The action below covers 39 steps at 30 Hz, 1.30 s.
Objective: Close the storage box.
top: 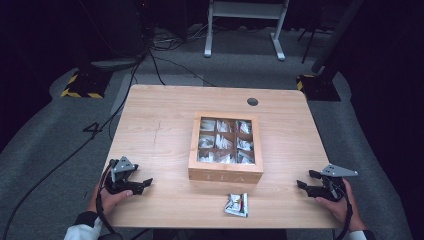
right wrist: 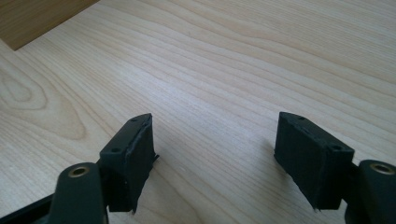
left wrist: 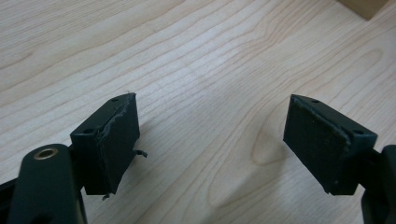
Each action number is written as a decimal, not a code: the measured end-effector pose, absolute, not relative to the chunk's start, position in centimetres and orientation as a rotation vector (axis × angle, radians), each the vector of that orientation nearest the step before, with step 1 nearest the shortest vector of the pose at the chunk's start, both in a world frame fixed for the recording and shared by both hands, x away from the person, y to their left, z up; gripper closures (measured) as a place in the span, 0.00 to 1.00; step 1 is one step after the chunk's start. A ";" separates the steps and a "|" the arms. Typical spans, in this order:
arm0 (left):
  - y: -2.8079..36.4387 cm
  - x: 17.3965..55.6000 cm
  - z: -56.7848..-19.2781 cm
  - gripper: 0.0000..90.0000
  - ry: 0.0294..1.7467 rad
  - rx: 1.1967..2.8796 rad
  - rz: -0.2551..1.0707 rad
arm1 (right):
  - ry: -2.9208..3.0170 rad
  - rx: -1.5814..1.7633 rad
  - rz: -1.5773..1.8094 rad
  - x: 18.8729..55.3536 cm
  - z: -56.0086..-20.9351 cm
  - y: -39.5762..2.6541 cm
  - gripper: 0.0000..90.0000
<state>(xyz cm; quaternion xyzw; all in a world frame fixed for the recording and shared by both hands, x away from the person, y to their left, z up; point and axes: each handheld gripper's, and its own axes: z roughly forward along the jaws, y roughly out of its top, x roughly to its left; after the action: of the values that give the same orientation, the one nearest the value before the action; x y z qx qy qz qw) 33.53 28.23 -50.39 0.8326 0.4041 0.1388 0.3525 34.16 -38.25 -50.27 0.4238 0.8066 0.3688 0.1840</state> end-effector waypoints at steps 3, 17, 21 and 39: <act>27.8 33.4 -50.4 0.20 1.028 2.184 0.400 | 2.257 1.196 1.011 34.0 -50.3 -38.2 0.28; 27.8 33.2 -50.4 0.20 1.051 2.174 0.400 | 2.258 1.213 1.004 34.3 -50.4 -38.2 0.24; 27.8 33.1 -50.4 0.20 1.053 2.172 0.401 | 2.258 1.213 1.003 34.5 -50.4 -38.1 0.23; 27.8 33.1 -50.4 0.20 1.052 2.174 0.400 | 2.255 1.216 1.001 34.5 -50.4 -38.1 0.23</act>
<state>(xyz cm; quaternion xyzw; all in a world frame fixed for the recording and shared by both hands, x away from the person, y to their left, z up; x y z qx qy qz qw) 33.13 27.83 -50.42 0.8352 0.4043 0.1537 0.3398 34.45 -38.07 -50.37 0.4335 0.8043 0.3571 0.1943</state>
